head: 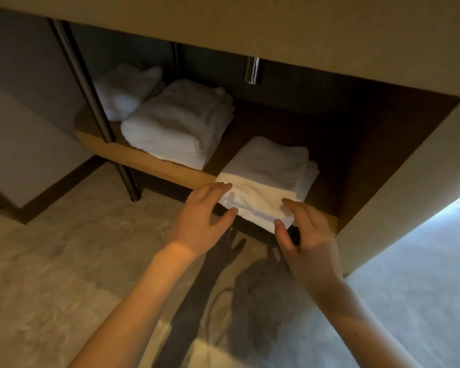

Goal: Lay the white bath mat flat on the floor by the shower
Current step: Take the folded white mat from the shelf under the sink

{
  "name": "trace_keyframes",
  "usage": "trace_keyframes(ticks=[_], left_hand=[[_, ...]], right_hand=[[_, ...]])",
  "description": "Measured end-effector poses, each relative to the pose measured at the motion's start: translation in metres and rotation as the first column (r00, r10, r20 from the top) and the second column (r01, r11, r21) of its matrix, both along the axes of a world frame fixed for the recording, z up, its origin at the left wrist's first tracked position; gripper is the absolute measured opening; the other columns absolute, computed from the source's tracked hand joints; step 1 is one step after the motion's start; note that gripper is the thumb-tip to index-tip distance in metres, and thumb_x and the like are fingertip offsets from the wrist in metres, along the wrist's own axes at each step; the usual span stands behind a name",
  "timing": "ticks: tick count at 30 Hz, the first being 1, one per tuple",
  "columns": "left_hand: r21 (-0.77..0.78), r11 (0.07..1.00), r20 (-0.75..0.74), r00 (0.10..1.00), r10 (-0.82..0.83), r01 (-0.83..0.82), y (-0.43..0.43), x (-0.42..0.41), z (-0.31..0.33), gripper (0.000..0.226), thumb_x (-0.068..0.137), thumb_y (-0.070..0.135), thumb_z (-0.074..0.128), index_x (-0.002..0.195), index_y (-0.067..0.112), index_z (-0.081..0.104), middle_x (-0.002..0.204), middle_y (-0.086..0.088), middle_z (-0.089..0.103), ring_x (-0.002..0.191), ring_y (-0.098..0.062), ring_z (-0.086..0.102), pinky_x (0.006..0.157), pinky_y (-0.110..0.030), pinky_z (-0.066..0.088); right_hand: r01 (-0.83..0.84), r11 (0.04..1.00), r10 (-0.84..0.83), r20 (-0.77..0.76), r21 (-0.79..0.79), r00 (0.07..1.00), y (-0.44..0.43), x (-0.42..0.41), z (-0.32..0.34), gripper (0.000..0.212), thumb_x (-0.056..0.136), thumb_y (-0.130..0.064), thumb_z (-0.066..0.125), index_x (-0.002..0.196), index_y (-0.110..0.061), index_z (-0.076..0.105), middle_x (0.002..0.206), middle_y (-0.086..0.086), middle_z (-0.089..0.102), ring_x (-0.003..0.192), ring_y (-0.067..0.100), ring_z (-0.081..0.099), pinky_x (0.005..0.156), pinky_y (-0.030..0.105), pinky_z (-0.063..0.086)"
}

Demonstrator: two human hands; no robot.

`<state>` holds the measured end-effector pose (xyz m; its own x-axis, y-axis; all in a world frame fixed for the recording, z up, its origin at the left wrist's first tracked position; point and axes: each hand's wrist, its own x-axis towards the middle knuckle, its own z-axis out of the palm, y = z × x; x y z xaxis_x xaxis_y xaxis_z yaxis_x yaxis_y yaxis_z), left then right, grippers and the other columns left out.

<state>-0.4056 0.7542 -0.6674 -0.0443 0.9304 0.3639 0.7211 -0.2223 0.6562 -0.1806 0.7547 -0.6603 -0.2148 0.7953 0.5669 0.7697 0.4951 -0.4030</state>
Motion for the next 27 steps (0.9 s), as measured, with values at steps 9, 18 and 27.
trace_keyframes(ticks=[9, 18, 27], left_hand=[[-0.132, 0.978, 0.094, 0.981, 0.172, -0.159, 0.072, 0.012, -0.018, 0.041, 0.093, 0.041, 0.058, 0.129, 0.021, 0.055, 0.131, -0.008, 0.051, 0.117, -0.025, 0.050, 0.090, -0.034, 0.043], [-0.197, 0.962, 0.415, 0.873, 0.255, -0.188, 0.054, 0.026, -0.034, 0.044, 0.085, 0.033, 0.071, 0.127, 0.031, 0.056, 0.129, 0.001, 0.043, 0.112, -0.013, 0.047, 0.088, -0.026, 0.042], [-0.289, 0.953, 0.562, 0.822, 0.090, 0.094, -0.008, 0.023, -0.038, 0.061, 0.078, 0.020, 0.079, 0.126, 0.038, 0.047, 0.123, 0.022, 0.044, 0.104, 0.004, 0.045, 0.068, -0.007, 0.046]], right_hand=[[0.219, 0.918, -0.219, 0.038, -0.332, 0.975, 0.052, -0.008, -0.001, 0.051, 0.095, -0.052, 0.045, 0.137, -0.023, 0.050, 0.134, 0.007, 0.051, 0.119, 0.026, 0.046, 0.093, 0.033, 0.046], [0.123, 0.911, -0.205, -0.176, -0.393, 0.963, 0.041, -0.007, -0.027, 0.050, 0.096, -0.046, 0.047, 0.140, -0.022, 0.044, 0.139, 0.009, 0.041, 0.120, 0.027, 0.045, 0.096, 0.037, 0.046], [-0.182, 0.843, -0.165, -0.565, -0.506, 0.808, -0.004, 0.022, -0.041, 0.044, 0.087, -0.026, 0.065, 0.129, -0.028, 0.052, 0.132, -0.002, 0.047, 0.117, 0.017, 0.046, 0.091, 0.026, 0.048]])
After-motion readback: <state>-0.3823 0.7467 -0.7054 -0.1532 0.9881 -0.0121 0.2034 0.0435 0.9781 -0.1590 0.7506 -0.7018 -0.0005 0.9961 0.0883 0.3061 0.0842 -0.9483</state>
